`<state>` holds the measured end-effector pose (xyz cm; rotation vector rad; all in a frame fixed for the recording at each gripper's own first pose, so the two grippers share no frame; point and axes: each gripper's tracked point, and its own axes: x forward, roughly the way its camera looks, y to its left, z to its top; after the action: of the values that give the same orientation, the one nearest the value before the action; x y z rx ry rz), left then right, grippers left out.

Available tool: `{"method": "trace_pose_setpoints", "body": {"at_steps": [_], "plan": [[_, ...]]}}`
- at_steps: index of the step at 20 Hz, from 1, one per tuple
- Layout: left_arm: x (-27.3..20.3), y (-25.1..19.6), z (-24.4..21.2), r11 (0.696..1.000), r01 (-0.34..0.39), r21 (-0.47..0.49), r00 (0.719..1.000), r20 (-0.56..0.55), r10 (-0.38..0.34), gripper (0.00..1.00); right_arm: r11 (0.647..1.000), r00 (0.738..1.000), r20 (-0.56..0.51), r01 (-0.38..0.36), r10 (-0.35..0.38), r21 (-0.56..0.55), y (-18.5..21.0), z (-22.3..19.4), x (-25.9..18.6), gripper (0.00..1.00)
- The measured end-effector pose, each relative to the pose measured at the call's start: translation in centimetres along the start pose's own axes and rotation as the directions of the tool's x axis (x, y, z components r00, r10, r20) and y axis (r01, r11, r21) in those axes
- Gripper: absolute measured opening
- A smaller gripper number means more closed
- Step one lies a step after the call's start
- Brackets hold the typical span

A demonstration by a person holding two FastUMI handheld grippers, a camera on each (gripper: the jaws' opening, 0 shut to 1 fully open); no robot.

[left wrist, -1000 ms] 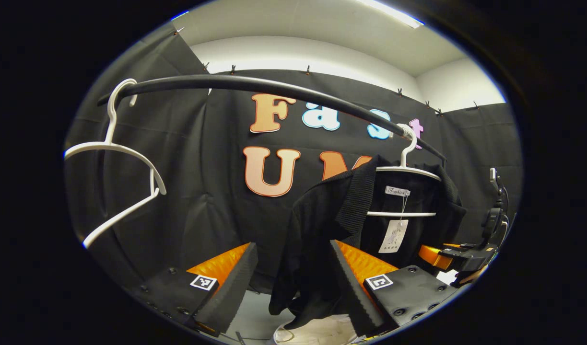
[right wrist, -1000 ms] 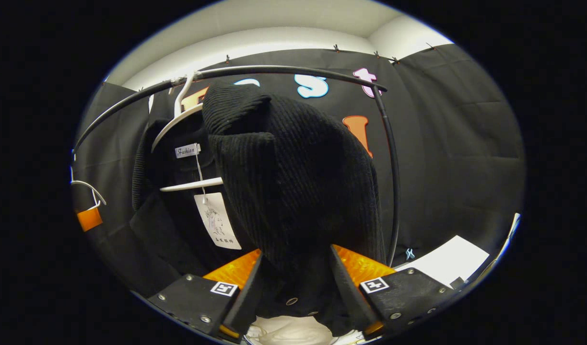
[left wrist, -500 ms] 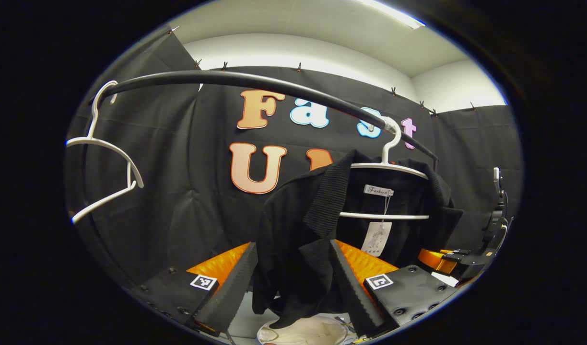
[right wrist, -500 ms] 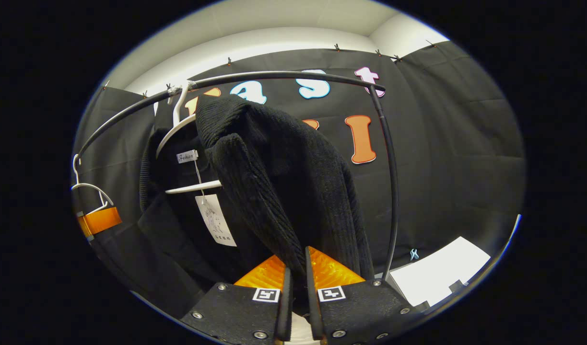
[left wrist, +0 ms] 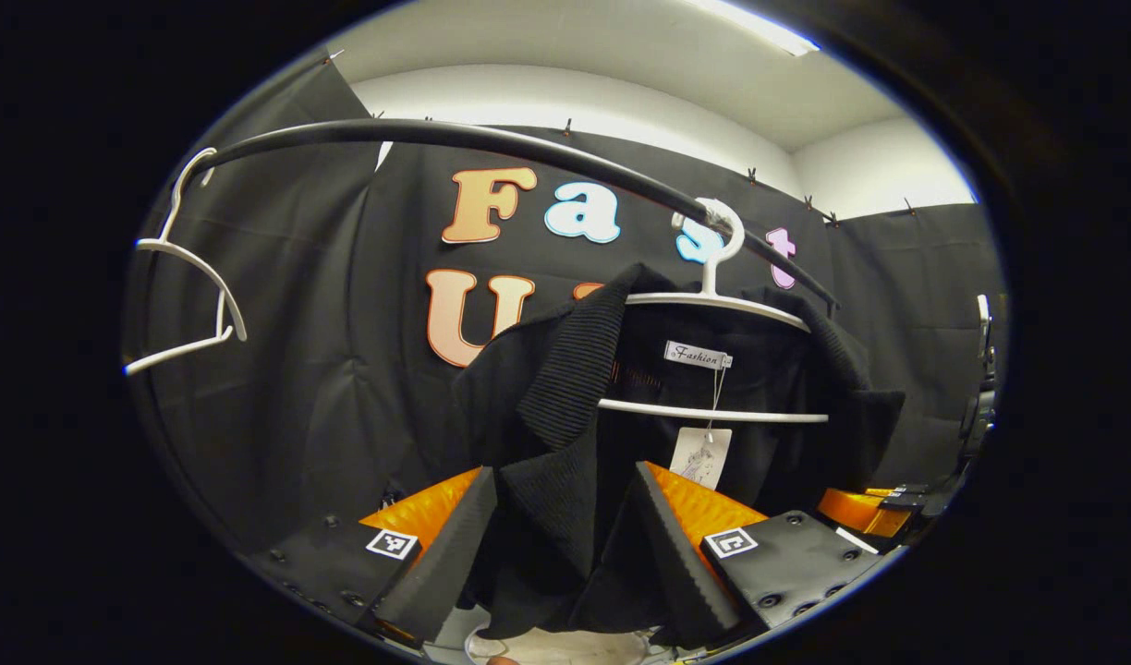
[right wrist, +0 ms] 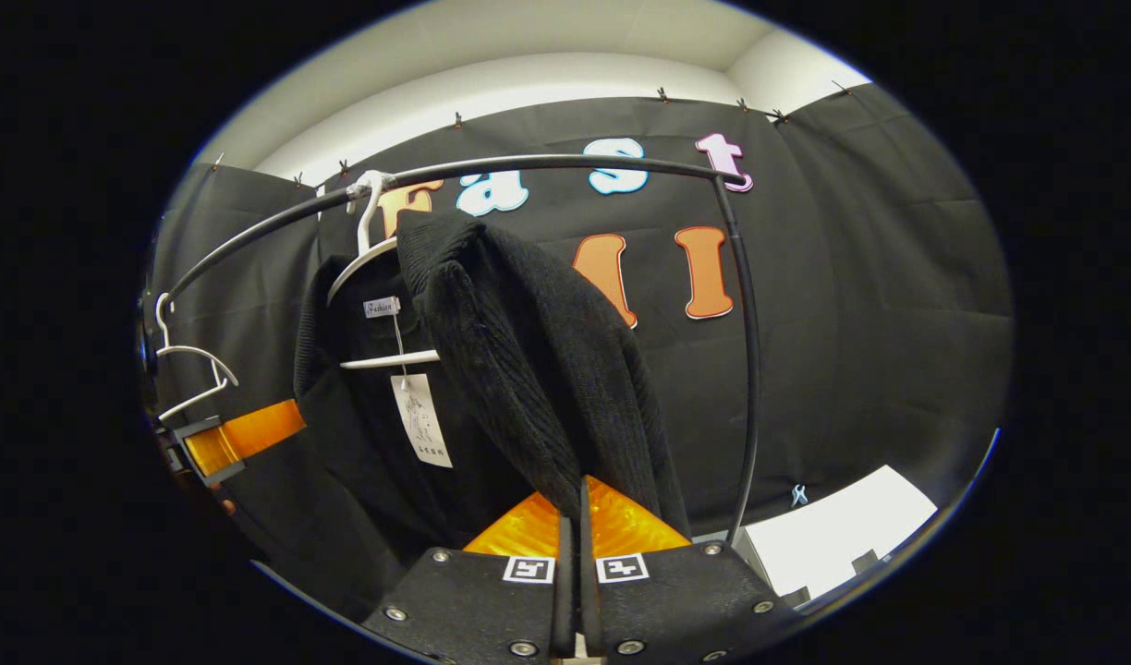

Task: Grasp the clothes on the hanger with both hands and then place them into the laundry hamper below.

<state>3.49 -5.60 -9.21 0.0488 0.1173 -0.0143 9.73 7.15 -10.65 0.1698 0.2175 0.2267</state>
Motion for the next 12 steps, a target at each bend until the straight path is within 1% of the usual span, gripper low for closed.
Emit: {"method": "trace_pose_setpoints", "body": {"at_steps": [1,2,3,4,5,6,7,8,9,11,12], "plan": [[0.2,-0.2,-0.2,1.000,-0.003,0.004,1.000,0.001,0.003,0.94,1.000,1.000,0.000,-0.003,0.003,-0.001,-0.2,0.2,-0.3,0.02],[0.6,-0.3,-0.3,1.000,-0.006,0.009,1.000,0.003,0.006,0.93,1.000,1.000,0.002,-0.004,0.004,-0.001,-0.2,0.3,-0.5,0.10],[1.0,-0.4,-0.5,1.000,-0.010,0.014,1.000,0.004,0.010,0.94,1.000,1.000,0.005,-0.007,0.007,0.000,-0.3,0.5,-0.7,0.01],[1.3,-0.5,-0.7,1.000,-0.015,0.018,1.000,0.003,0.015,0.93,1.000,1.000,0.007,-0.011,0.011,0.002,-0.3,0.6,-0.9,0.01],[1.7,-0.4,-0.9,0.999,-0.022,0.024,1.000,0.004,0.022,0.97,1.000,1.000,0.008,-0.016,0.016,0.004,-0.3,0.7,-1.0,0.01],[2.1,-0.4,-1.0,0.999,-0.026,0.030,1.000,0.007,0.026,0.94,1.000,1.000,0.004,-0.025,0.025,0.004,-0.2,0.6,-1.2,0.01],[2.5,-0.3,-1.2,0.999,-0.033,0.032,0.999,0.011,0.032,0.94,0.999,0.999,0.001,-0.032,0.032,-0.001,-0.1,0.5,-1.2,0.01],[3.0,-0.1,-1.4,0.999,-0.042,0.030,0.999,0.013,0.041,0.97,0.999,0.999,0.000,-0.036,0.036,-0.010,-0.2,0.6,-1.4,0.01],[3.5,0.1,-1.7,0.998,-0.050,0.024,0.999,0.009,0.049,0.94,0.999,0.999,0.000,-0.040,0.040,-0.019,-0.1,0.7,-1.5,0.01],[4.3,0.3,-2.3,0.999,-0.054,0.010,0.999,-0.002,0.054,0.94,0.998,0.999,-0.001,-0.050,0.050,-0.028,-0.1,0.7,-1.6,0.01],[4.7,0.5,-2.5,0.998,-0.056,0.007,0.998,-0.006,0.056,0.97,0.998,0.999,-0.001,-0.054,0.054,-0.030,-0.1,0.8,-1.8,0.01]]}}
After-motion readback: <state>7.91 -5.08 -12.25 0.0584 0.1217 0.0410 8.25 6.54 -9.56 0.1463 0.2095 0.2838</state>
